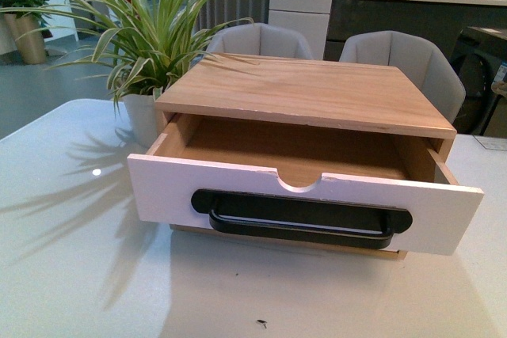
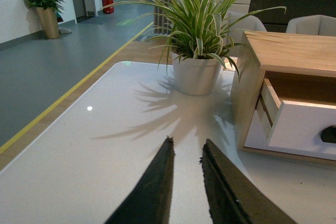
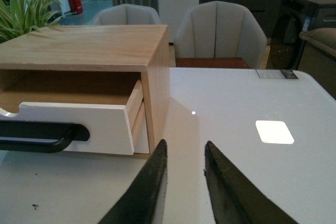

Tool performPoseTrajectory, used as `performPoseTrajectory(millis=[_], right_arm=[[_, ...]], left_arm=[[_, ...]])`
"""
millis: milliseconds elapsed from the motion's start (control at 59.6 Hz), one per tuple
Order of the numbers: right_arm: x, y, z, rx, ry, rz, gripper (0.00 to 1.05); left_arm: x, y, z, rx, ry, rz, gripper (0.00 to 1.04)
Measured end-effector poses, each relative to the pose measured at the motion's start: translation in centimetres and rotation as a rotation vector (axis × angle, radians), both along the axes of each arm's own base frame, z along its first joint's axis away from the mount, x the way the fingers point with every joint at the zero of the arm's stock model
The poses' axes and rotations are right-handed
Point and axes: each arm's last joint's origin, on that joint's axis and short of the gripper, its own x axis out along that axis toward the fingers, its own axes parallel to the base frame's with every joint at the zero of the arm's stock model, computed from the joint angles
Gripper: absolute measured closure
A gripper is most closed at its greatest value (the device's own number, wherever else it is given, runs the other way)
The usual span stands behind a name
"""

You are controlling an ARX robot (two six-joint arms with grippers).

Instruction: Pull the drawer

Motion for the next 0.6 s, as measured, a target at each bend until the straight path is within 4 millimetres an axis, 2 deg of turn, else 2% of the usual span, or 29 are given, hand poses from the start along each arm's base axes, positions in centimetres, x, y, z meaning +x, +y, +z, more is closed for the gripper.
performPoseTrajectory(millis=[134,201,285,319,604], right_arm=[[0.00,0.00,0.00,0.000,0.000,0.000,0.44],[0.00,0.00,0.00,0.000,0.000,0.000,0.27],[0.00,0.00,0.00,0.000,0.000,0.000,0.12],[0.00,0.00,0.00,0.000,0.000,0.000,0.07],[0.00,0.00,0.00,0.000,0.000,0.000,0.09]], left_arm=[[0.00,0.00,0.00,0.000,0.000,0.000,0.39],[0.00,0.00,0.00,0.000,0.000,0.000,0.22],[0.00,0.00,0.00,0.000,0.000,0.000,0.07],[0.00,0.00,0.00,0.003,0.000,0.000,0.07],[0.00,0.00,0.00,0.003,0.000,0.000,0.07]])
